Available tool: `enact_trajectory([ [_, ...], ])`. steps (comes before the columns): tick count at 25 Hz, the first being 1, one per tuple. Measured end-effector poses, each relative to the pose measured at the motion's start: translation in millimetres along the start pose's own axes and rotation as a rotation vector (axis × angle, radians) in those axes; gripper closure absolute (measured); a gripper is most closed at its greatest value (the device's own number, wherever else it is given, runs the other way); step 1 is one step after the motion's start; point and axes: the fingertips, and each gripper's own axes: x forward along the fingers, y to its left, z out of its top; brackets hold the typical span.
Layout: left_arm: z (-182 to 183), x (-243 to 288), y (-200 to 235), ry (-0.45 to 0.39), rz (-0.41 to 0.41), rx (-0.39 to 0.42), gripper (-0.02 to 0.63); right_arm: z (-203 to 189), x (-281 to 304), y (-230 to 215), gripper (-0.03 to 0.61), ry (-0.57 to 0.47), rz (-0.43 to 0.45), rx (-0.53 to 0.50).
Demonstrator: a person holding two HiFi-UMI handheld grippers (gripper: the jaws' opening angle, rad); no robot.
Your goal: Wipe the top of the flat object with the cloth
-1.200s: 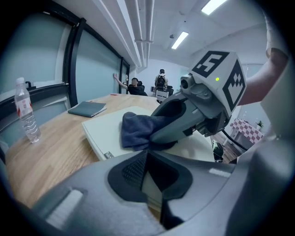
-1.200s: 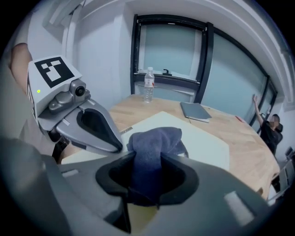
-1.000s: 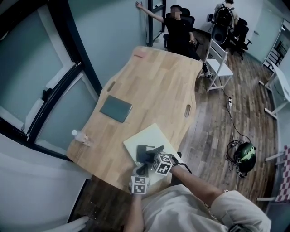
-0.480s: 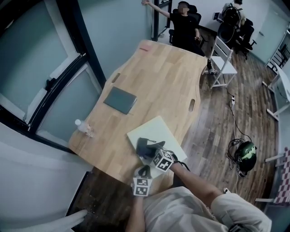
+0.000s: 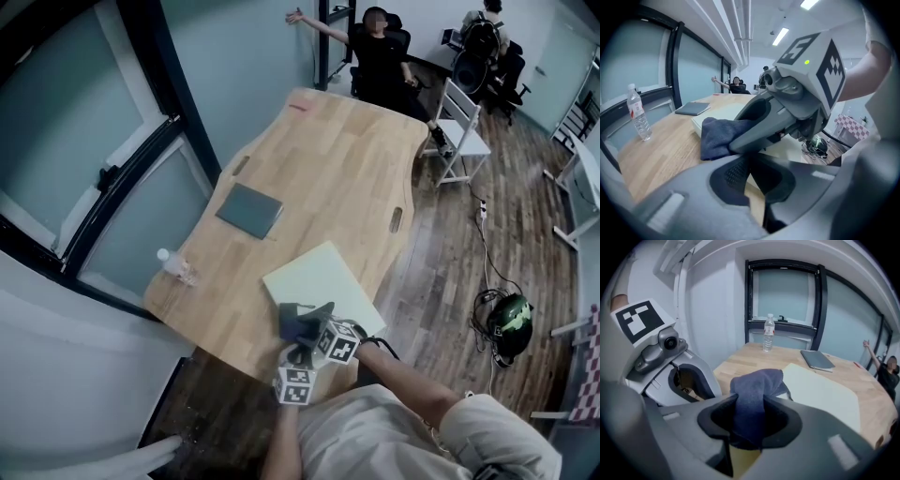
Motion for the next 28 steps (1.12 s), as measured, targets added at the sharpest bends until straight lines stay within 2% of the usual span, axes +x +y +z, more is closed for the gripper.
enact_trajectory([
  [5,3,-1,1,-0.009,0.012,-0.015,0.604,-11,-9,-2,0.439,0.015,-0.017,-0.056],
  [10,4,-2,2,-0.009,0.016,-0.024,0.604,-28,-24,-16,0.439,0.041,-0.054,-0.055],
  [28,4,-3,1,-0.019,0.018,-0.029,0.604,-117,-113,-113,0.437,0.106,-0.304,0.119],
])
